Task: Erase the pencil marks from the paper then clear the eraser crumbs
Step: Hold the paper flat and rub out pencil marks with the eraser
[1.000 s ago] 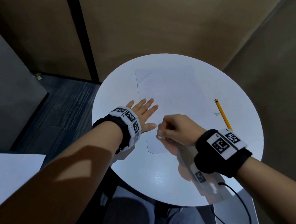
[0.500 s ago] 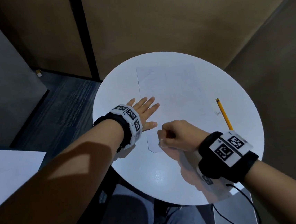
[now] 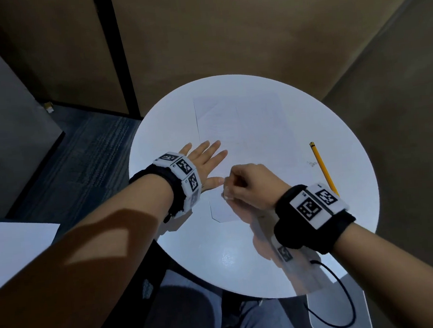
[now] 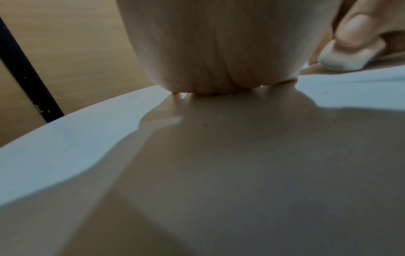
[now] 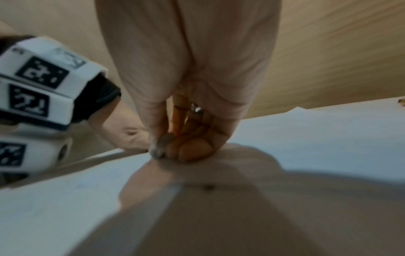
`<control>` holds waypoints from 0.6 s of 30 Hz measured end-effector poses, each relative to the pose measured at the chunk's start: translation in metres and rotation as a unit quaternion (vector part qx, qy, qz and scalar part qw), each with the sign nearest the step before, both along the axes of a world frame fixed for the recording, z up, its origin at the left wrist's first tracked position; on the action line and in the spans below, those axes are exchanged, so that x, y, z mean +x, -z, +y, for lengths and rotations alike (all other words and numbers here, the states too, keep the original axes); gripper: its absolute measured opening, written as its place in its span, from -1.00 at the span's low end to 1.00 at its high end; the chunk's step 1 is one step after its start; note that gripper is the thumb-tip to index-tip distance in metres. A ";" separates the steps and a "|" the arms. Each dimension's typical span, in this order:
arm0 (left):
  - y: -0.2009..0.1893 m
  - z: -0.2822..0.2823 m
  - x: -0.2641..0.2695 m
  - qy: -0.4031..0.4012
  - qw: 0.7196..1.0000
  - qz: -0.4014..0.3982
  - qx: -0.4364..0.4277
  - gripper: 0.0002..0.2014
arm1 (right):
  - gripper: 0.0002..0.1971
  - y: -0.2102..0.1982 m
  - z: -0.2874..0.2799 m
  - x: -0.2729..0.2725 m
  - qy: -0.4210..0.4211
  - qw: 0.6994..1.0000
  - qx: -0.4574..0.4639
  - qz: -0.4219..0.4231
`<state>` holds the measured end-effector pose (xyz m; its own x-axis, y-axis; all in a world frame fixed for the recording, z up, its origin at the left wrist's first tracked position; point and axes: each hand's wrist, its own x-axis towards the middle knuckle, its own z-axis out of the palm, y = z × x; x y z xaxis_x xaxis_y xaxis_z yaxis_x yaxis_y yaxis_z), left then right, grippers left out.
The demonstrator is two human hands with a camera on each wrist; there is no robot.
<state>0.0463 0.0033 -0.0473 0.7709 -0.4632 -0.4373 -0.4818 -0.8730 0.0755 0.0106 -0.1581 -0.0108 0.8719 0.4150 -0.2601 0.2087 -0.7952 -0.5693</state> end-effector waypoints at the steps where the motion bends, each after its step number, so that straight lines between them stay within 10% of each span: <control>1: 0.000 0.000 0.000 0.000 1.000 -0.002 0.000 -0.36 | -0.72 0.002 0.001 -0.002 0.002 1.000 0.003 -0.006; 18: -0.003 -0.002 -0.002 -0.013 1.000 0.001 -0.005 -0.43 | -0.92 0.001 -0.001 0.001 -0.018 0.997 0.003 0.069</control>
<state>0.0446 0.0012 -0.0444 0.7815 -0.4473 -0.4348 -0.4586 -0.8845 0.0858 0.0120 -0.1590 -0.0114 0.8127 0.4467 -0.3743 0.1562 -0.7857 -0.5985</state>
